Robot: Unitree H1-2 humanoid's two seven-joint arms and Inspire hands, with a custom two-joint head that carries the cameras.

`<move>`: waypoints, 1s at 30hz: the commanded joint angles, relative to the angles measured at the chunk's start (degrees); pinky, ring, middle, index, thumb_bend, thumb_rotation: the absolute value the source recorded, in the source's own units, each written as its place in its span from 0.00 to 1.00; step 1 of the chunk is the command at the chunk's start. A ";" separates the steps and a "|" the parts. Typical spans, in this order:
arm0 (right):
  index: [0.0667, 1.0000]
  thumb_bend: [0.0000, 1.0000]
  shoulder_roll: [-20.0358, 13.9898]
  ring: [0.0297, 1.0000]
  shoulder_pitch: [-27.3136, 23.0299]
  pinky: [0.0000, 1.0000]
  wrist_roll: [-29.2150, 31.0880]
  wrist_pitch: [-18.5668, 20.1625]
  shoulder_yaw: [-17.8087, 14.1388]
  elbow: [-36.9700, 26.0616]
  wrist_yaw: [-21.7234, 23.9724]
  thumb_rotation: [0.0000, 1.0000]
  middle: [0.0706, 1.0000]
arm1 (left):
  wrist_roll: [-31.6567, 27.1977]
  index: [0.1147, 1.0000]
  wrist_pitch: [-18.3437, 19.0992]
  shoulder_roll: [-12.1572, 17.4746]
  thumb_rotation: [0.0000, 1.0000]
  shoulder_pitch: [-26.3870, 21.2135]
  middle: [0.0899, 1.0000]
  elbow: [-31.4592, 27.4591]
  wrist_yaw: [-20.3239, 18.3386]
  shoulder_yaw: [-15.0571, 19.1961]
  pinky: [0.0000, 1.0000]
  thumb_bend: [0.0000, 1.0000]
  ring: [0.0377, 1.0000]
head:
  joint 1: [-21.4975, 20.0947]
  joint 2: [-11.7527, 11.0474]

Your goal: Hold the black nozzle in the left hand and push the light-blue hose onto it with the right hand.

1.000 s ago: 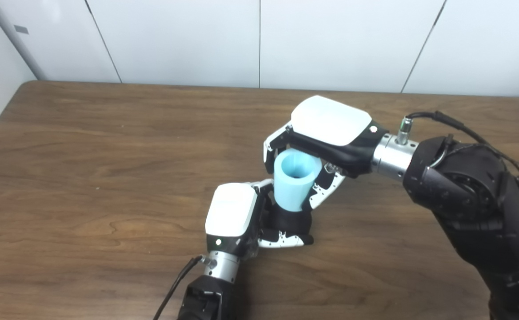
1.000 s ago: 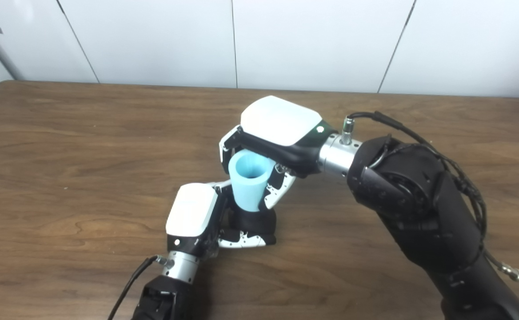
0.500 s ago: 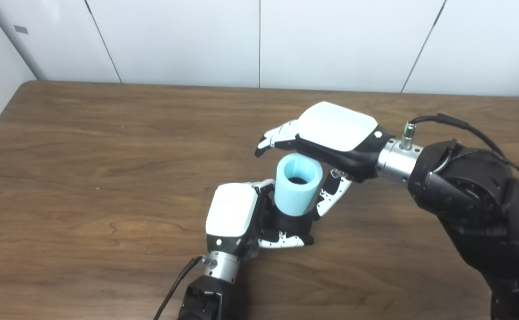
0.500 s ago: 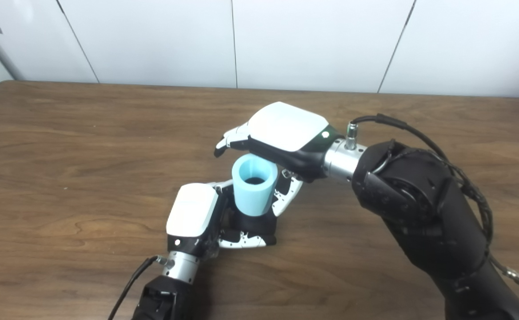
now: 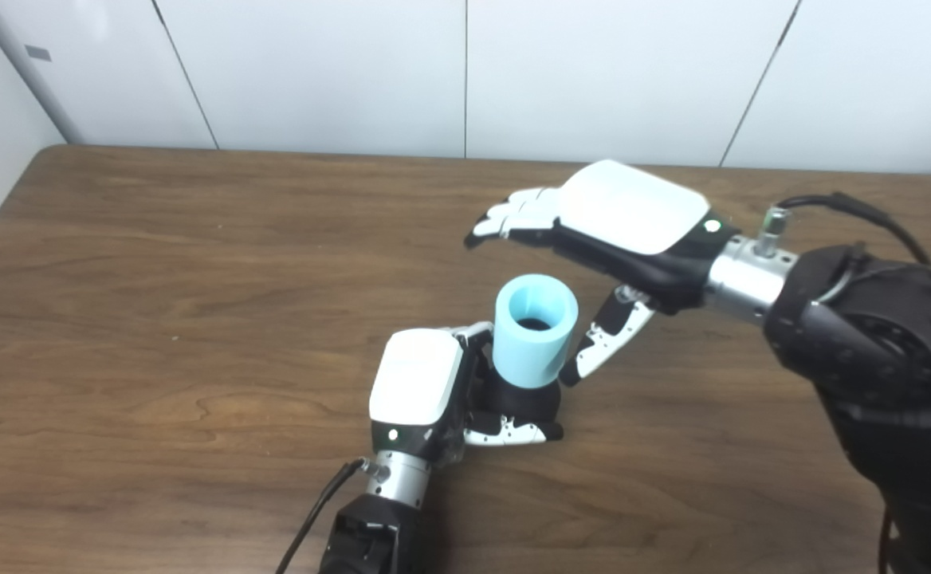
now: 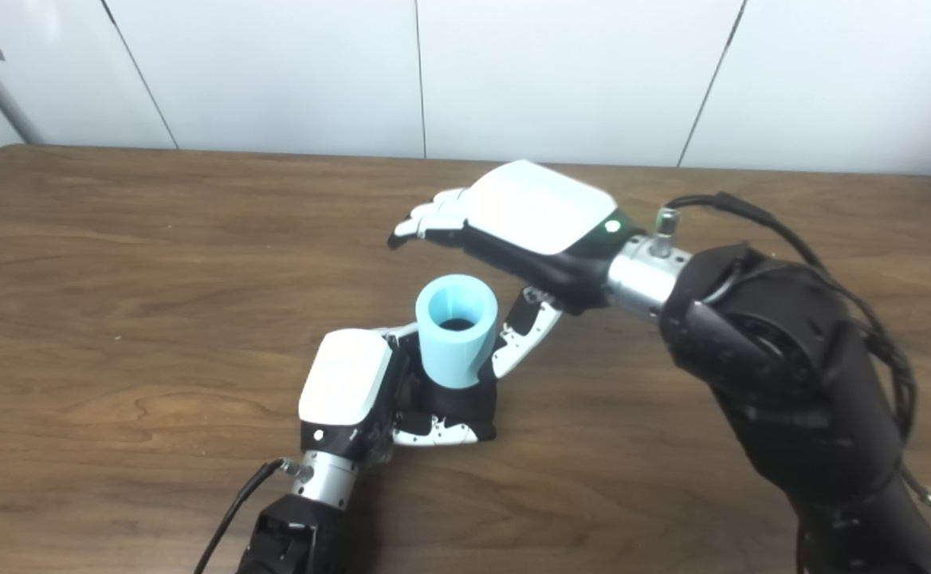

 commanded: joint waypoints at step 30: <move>1.00 0.70 -0.37 1.00 14.09 1.00 -7.14 -14.44 -2.30 -6.88 -7.48 0.96 1.00 | 0.74 0.43 1.22 0.51 0.00 1.33 0.33 2.08 -3.66 -0.29 0.33 0.52 0.37 | -0.24 -0.08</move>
